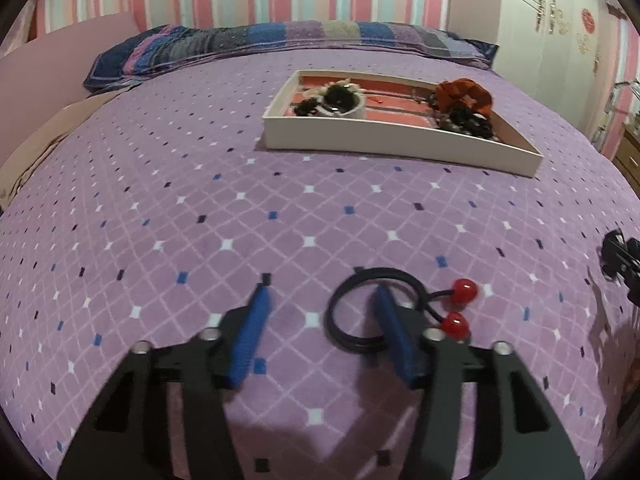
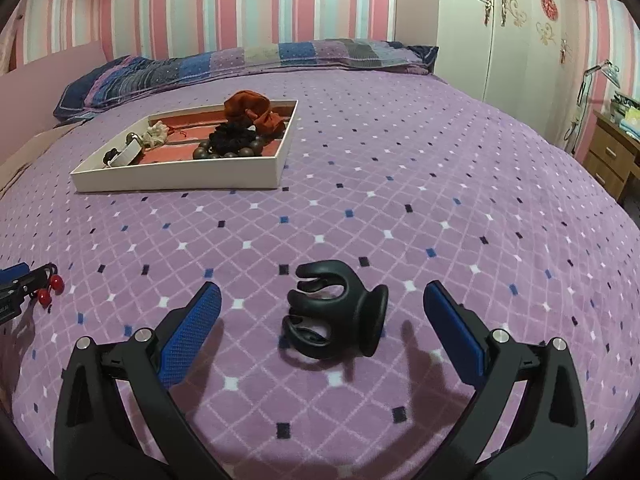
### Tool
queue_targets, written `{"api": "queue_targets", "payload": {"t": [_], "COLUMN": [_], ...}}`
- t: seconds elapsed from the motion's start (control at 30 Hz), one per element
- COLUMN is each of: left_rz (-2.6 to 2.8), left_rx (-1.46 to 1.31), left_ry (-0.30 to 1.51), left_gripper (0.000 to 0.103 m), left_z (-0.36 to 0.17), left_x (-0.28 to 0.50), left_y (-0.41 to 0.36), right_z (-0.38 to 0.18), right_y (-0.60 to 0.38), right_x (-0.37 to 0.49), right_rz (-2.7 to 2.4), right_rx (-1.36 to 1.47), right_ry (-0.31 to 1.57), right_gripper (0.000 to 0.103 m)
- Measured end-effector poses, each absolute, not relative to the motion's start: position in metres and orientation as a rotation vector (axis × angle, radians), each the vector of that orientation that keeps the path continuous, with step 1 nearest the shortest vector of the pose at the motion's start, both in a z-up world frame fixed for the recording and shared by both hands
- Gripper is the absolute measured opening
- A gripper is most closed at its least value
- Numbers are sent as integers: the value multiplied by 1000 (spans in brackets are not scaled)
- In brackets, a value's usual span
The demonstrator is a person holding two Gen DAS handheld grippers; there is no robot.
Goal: Organize jewelry
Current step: 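Grasp the red-bead hair tie with left tool while right tool grasps black hair claw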
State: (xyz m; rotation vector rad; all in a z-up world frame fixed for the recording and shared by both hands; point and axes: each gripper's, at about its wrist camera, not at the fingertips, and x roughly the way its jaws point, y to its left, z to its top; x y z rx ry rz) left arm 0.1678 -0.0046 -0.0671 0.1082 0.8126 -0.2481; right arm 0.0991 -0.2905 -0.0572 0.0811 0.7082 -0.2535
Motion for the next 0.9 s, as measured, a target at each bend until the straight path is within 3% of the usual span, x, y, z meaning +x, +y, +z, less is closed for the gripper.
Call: {"api": "queue_targets", "payload": {"t": [0.17,0.3,0.73,0.9], "left_rz": [-288,-321,-342,-341], "left_rx": [124,97,77,105], "left_ry": [810,821,825,795], "left_gripper": [27,15,4,4], "left_z": [-66,-65,-62,-57], "left_x": [165,167,167,163], "left_y": [-13,-14,-13,-17], "right_z": [-59,-63,-68,-67], "right_y": [-288,-284,-295,-296], "right_x": [102,107,113,113], "right_rz": [-246,-240,-274,-275], "right_rx": [70,51,92,95], "right_ry": [717,741,768,766], "right_gripper": [93,80,48,45]}}
